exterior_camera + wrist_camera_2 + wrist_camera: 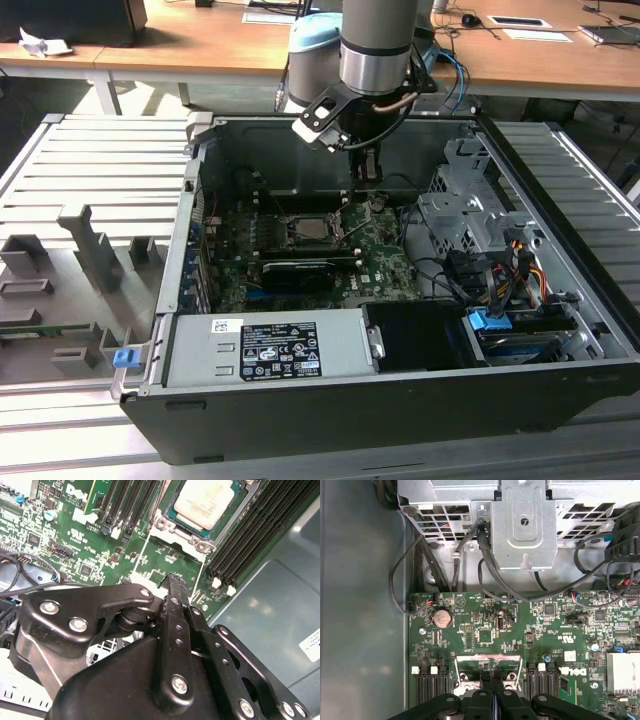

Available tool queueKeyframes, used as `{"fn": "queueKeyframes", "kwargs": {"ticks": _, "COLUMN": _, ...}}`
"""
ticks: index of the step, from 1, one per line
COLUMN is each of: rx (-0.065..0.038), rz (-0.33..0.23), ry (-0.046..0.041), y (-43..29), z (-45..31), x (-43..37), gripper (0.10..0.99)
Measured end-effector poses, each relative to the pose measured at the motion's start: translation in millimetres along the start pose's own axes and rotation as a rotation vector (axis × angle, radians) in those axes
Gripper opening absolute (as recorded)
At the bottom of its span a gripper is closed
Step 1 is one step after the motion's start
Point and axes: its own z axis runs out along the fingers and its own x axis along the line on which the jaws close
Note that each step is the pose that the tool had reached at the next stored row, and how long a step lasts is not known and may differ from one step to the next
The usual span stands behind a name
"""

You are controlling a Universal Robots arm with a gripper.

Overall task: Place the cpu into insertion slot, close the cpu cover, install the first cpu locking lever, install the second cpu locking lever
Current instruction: 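Close the cpu cover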

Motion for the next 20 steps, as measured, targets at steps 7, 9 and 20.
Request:
{"fn": "queueKeyframes", "kwargs": {"ticks": 7, "rx": 0.000, "rz": 0.000, "ry": 0.0000, "y": 12.8, "z": 0.8, "x": 0.3, "gripper": 0.106}}
{"fn": "queueKeyframes", "kwargs": {"ticks": 9, "rx": 0.001, "rz": 0.000, "ry": 0.0001, "y": 16.0, "z": 0.9, "x": 0.4, "gripper": 0.106}}
{"fn": "queueKeyframes", "kwargs": {"ticks": 20, "rx": 0.002, "rz": 0.000, "ry": 0.0001, "y": 36.0, "z": 4.1, "x": 2.2, "gripper": 0.106}}
